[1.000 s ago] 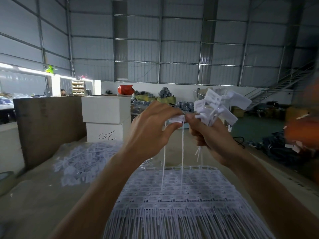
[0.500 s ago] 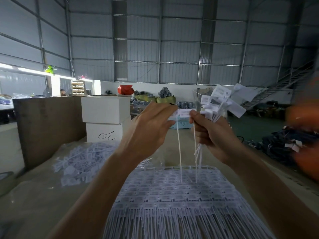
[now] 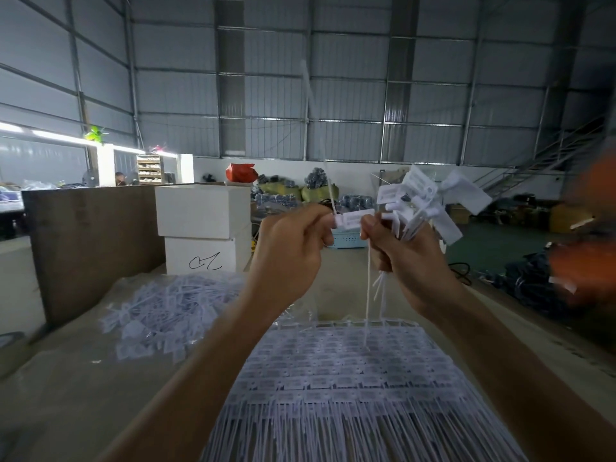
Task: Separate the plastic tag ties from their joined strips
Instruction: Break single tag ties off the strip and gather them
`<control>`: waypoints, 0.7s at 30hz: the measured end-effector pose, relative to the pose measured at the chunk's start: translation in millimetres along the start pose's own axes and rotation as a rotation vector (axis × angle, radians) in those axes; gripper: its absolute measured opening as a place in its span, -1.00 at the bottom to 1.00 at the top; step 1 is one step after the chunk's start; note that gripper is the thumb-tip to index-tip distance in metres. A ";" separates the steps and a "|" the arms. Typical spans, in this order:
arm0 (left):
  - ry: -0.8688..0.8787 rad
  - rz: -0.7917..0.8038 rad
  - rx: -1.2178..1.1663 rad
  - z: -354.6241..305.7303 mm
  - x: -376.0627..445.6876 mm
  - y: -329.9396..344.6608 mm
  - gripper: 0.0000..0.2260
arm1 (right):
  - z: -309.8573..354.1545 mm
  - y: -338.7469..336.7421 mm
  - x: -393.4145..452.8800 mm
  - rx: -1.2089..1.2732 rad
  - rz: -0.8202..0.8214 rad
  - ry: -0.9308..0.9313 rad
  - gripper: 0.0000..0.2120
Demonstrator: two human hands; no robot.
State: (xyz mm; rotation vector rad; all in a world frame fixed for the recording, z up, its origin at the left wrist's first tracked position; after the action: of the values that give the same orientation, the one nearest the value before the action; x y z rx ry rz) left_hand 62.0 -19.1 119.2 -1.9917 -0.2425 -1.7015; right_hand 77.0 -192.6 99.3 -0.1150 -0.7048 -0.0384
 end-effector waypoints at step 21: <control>-0.616 0.153 -1.002 37.6 -3.2 6.8 -0.82 | 8.3 -3.2 -4.5 -0.177 -0.111 0.057 -0.66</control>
State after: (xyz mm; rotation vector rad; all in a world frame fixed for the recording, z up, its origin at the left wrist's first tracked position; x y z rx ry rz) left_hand 97.2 -6.2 111.0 -3.1097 0.6836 -1.1228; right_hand 68.0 -194.7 102.9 -0.2435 -0.6493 -0.2095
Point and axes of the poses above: each hand's wrist, its own x-axis towards the middle knuckle, its own y-axis out of the palm, z = x × y, the point moved 5 cm from there along x, towards the middle knuckle, and after that the axes turned 3 degrees about y, right-handed, at the moved point
